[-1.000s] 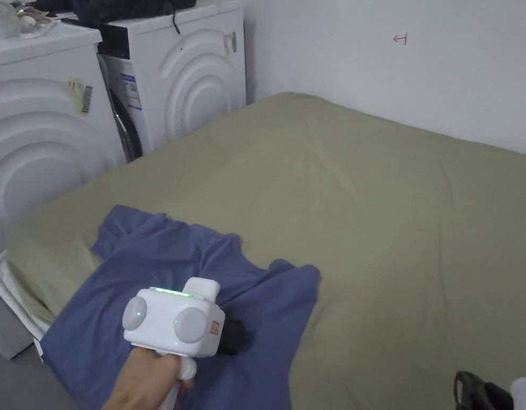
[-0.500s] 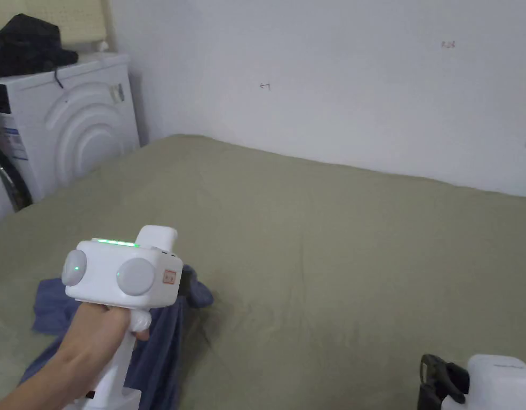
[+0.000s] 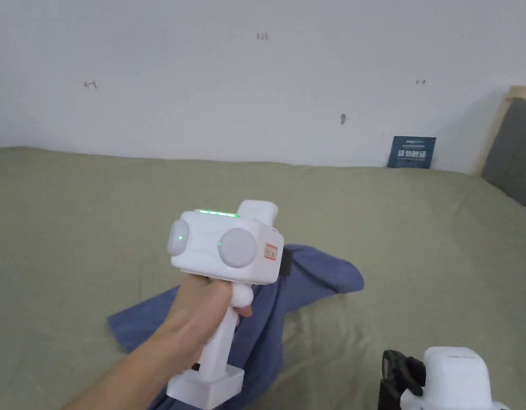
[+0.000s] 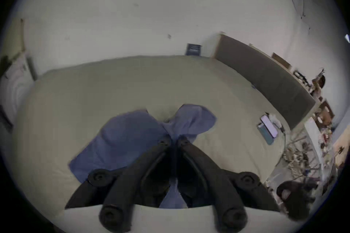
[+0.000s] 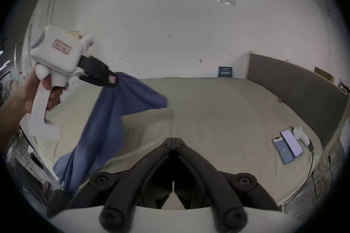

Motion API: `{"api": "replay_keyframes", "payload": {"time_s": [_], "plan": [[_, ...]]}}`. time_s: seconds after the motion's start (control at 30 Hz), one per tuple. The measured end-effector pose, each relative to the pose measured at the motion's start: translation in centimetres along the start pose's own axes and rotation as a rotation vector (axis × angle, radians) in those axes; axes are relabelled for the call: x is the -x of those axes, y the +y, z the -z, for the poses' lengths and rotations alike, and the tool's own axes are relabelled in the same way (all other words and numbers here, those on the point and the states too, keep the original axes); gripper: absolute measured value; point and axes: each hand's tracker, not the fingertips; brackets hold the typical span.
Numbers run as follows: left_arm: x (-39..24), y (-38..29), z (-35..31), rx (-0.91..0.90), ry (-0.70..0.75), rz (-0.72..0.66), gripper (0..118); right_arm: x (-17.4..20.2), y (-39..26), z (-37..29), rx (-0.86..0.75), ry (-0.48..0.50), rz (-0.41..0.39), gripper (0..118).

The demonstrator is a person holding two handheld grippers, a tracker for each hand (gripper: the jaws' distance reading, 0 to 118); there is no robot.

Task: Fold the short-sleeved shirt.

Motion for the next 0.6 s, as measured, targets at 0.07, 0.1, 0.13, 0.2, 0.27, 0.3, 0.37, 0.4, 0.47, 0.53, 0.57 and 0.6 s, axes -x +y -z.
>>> {"api": "replay_keyframes", "payload": {"time_s": [0.07,0.1,0.13,0.2,0.27,0.3,0.37,0.4,0.47,0.53,0.57,0.6], "plan": [[0.1,-1.5,5.5,0.082,0.000,0.004,5,-0.7,-0.6,0.6,0.026,-0.016,0.010,0],[0.1,-2.6,7.9,0.136,0.003,0.011,5,-0.8,-1.0,1.0,0.044,-0.021,0.017,0],[0.2,-3.7,9.9,0.174,0.013,-0.008,5,-0.9,-1.4,1.3,0.059,-0.026,0.020,0],[0.4,-6.5,12.7,0.254,0.016,-0.049,5,-1.2,-2.2,2.2,0.096,-0.035,0.014,0],[1.0,-8.1,14.3,0.279,0.034,-0.070,5,-1.4,-2.8,2.9,0.116,-0.033,0.010,0],[1.3,-8.8,14.6,0.284,0.033,-0.079,5,-1.5,-3.0,3.2,0.126,-0.038,0.010,0],[1.9,-9.2,13.8,0.259,0.029,-0.082,26,-1.6,-3.2,3.7,0.138,-0.039,0.010,0],[2.3,-9.2,12.6,0.187,0.015,-0.071,65,-1.6,-3.1,3.8,0.140,-0.041,0.015,0],[3.0,-8.7,10.2,0.145,0.018,-0.049,118,-1.5,-2.9,3.7,0.137,-0.039,0.025,0],[3.9,-8.2,5.7,0.066,0.040,-0.031,118,-1.0,-2.6,3.1,0.121,-0.028,0.028,0],[4.2,-8.0,3.1,0.028,0.069,-0.025,118,-0.7,-2.4,2.7,0.109,-0.024,0.025,0],[4.9,-8.1,0.1,-0.030,0.096,-0.029,118,-0.3,-2.2,2.2,0.095,-0.017,0.025,0]]}}
